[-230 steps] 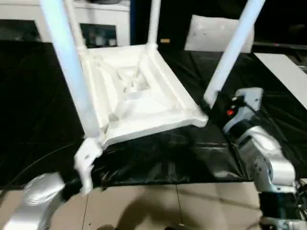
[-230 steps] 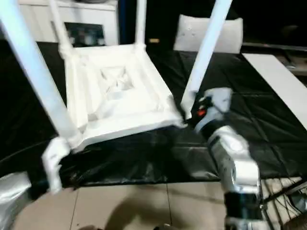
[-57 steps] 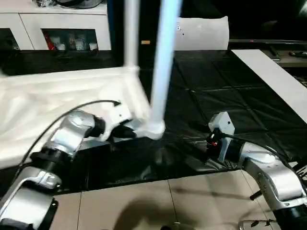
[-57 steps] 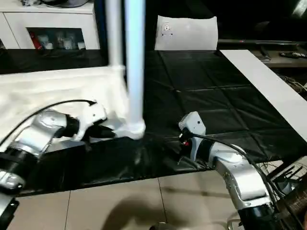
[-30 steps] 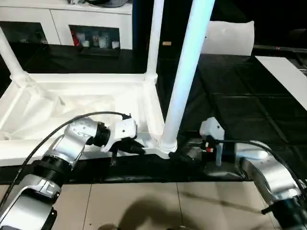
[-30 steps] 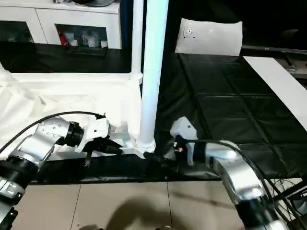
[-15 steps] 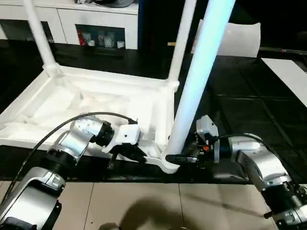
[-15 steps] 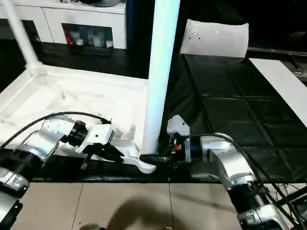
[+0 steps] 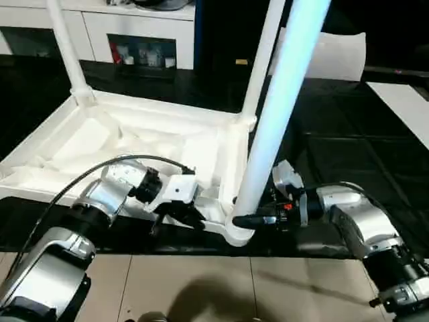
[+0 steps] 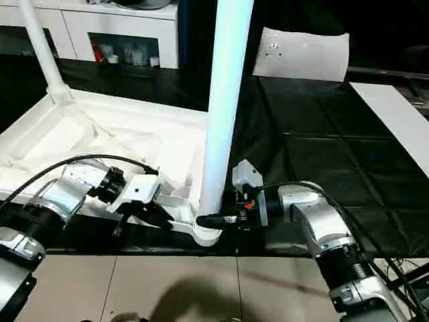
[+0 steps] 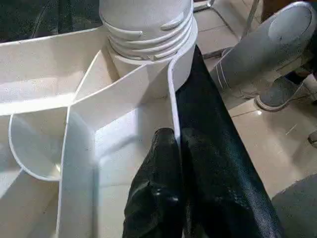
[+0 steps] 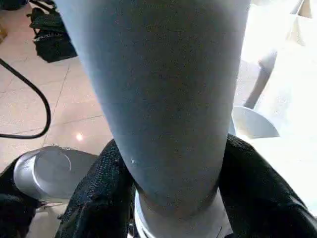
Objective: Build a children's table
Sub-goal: Rotate leg to tighten
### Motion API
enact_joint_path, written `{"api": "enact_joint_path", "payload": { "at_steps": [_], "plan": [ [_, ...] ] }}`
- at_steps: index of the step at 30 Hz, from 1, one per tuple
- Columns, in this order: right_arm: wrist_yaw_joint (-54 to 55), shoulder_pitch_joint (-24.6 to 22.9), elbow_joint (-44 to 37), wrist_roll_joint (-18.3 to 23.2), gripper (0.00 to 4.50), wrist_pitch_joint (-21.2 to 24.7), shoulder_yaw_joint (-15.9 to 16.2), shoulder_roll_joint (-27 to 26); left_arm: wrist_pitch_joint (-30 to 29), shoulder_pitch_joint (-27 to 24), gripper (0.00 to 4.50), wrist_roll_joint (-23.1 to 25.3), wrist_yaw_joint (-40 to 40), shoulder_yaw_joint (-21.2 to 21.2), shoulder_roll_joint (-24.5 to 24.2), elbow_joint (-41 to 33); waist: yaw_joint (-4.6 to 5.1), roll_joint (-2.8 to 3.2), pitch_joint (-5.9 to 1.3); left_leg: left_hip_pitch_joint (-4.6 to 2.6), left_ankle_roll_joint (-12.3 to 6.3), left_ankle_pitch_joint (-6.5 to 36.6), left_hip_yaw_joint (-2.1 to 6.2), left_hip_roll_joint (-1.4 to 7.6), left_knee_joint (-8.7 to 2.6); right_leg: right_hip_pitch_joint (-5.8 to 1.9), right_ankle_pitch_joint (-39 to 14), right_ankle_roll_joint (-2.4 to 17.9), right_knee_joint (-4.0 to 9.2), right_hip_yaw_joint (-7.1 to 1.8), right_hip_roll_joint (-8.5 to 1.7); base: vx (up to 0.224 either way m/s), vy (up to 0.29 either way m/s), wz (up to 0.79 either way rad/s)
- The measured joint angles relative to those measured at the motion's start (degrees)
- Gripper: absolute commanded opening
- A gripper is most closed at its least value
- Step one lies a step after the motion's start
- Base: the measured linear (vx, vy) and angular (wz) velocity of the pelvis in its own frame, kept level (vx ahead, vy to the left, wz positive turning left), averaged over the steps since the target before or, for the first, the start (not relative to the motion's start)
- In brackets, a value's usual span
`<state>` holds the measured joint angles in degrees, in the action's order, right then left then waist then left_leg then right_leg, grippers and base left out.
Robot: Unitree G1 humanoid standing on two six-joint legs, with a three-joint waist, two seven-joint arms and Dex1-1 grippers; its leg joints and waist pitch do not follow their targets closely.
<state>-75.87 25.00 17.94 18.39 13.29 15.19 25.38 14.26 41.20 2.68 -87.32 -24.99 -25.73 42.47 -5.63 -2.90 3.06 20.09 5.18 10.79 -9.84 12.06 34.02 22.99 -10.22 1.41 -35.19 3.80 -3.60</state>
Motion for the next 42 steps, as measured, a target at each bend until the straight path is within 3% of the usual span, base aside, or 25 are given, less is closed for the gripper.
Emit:
{"api": "enact_joint_path", "payload": {
  "at_steps": [6,9,17,22,26,28,34,38,42],
  "plan": [
    [1.2,-0.67,-0.96,0.04,2.01,2.53,-1.14,-0.65,-2.98,0.4,0.0,-0.16,0.52,0.59,0.95,0.56,-0.2,0.02,0.0,-0.08,0.03,-0.02,0.01,0.0,0.01,-0.06,0.0,0.0,-0.07,0.0,-0.01,0.0,0.0,0.0],
    [8.79,-2.72,-2.14,-0.38,2.01,3.53,-3.64,-3.16,-7.74,1.13,0.0,1.04,5.43,1.95,2.49,1.36,-0.21,0.03,0.0,-0.13,0.06,-0.04,0.03,-0.03,0.01,-0.12,-0.07,-0.14,-0.08,0.01,-0.02,0.0,0.0,0.0],
    [38.86,-2.43,-1.0,-7.68,1.97,5.67,-10.94,-14.97,-18.92,3.09,0.0,3.41,24.63,6.12,9.86,4.85,2.36,0.14,-0.06,-0.12,0.18,-0.19,0.19,-0.14,0.05,-0.12,-0.06,-0.22,0.24,-0.04,-0.07,0.0,0.0,0.0],
    [56.72,2.15,4.66,-10.95,1.95,5.25,-14.2,-22.98,-23.38,4.02,0.0,5.25,35.59,7.28,14.25,5.2,3.69,0.17,-0.08,-0.1,0.17,-0.19,0.18,-0.17,0.05,-0.05,-0.05,-0.22,0.23,-0.07,-0.11,0.0,0.0,0.0],
    [64.51,4.51,7.63,-12.56,1.95,4.0,-16.3,-26.26,-24.43,4.52,0.0,6.69,40.39,7.33,16.42,5.2,3.83,0.18,-0.09,-0.07,0.17,-0.18,0.18,-0.17,0.04,-0.02,0.07,-0.25,0.23,-0.08,-0.1,0.0,0.0,0.0],
    [65.31,4.5,7.67,-12.78,2.51,3.35,-17.31,-26.95,-24.38,4.67,0.0,6.92,40.83,7.32,16.77,5.15,3.78,0.18,-0.09,-0.06,0.08,-0.12,0.16,-0.17,-0.04,-0.01,0.12,-0.22,0.23,-0.08,-0.1,0.0,0.0,0.0],
    [60.27,1.94,4.69,-11.17,3.0,2.29,-17.55,-25.86,-21.38,4.29,0.0,6.76,38.35,7.1,15.57,4.86,3.68,0.21,-0.07,0.05,0.0,-0.07,0.13,-0.16,-0.32,0.15,0.17,-0.11,0.28,-0.08,-0.04,0.0,0.0,0.0],
    [51.93,-0.89,1.38,-8.88,3.3,2.33,-15.6,-21.85,-15.98,2.38,0.0,5.74,34.08,7.06,13.26,3.92,3.69,0.25,-0.04,0.09,0.0,-0.06,0.13,-0.1,-0.46,0.23,0.12,-0.09,0.32,-0.08,0.04,0.0,0.0,0.0],
    [39.3,-3.22,-1.96,-7.18,3.73,1.1,-12.67,-14.55,-10.29,0.93,0.0,4.11,26.98,7.04,9.82,3.71,3.55,0.32,0.01,0.08,0.01,-0.07,0.08,-0.04,-0.47,0.26,0.11,-0.08,0.29,-0.06,0.11,0.0,0.0,0.0]
  ]
}}
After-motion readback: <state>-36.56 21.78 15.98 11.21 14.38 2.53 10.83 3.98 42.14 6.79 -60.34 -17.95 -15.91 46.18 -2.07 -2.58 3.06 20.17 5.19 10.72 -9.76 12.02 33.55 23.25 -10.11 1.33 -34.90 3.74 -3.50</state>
